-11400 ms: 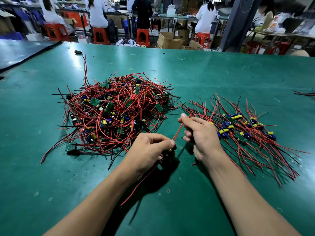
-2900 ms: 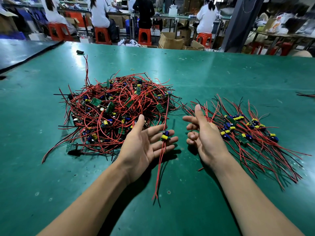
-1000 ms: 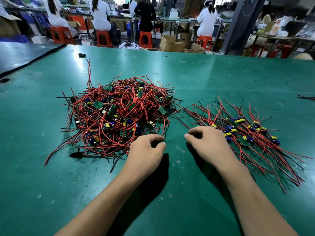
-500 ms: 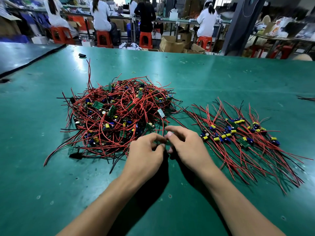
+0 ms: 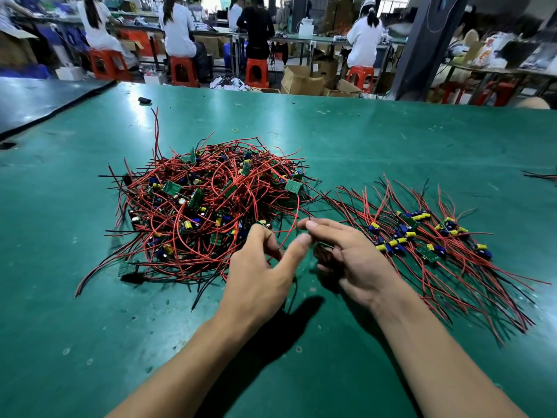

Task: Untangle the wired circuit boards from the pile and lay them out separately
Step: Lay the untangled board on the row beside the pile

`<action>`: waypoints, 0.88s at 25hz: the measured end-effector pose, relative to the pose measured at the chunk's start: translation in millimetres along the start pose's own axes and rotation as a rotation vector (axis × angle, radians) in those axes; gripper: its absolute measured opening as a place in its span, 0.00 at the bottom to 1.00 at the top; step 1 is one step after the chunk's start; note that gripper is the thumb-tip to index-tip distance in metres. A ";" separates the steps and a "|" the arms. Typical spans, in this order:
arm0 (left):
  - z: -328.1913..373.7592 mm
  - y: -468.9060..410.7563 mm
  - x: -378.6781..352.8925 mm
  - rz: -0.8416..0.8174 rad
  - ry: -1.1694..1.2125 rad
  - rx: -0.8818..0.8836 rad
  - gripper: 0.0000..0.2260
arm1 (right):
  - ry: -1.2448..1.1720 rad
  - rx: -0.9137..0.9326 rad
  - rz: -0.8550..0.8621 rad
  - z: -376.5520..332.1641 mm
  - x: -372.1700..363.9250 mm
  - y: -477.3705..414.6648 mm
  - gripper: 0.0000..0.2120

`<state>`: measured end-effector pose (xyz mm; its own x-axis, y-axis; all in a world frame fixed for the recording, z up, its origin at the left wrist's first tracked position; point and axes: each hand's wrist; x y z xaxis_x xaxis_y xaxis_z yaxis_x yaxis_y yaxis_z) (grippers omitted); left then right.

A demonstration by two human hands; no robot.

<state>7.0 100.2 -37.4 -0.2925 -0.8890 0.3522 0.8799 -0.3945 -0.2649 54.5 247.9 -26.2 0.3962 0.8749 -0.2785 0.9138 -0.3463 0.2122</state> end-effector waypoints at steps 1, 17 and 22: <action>1.4 -1.6 0.3 0.021 0.027 0.019 0.21 | -0.021 0.013 -0.045 -3.7 3.8 1.9 0.06; 10.8 -4.5 5.6 -0.364 0.533 0.320 0.20 | 0.326 -0.104 -0.229 -6.9 11.3 6.4 0.18; 18.5 -2.5 5.3 -0.572 0.912 0.464 0.16 | 0.178 -0.114 -0.475 -7.8 20.0 9.8 0.17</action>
<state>10.2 100.7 -18.3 -0.6840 -0.5215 -0.5101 0.5303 -0.8356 0.1432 70.6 264.7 -22.4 -0.0904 0.9741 -0.2073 0.9697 0.1335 0.2046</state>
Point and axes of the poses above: each hand's wrist, its own y-axis away from the middle knuckle, its own x-axis out of the back of the hand, z = x × y, and after that the axes turned 1 degree about -x, right-handed
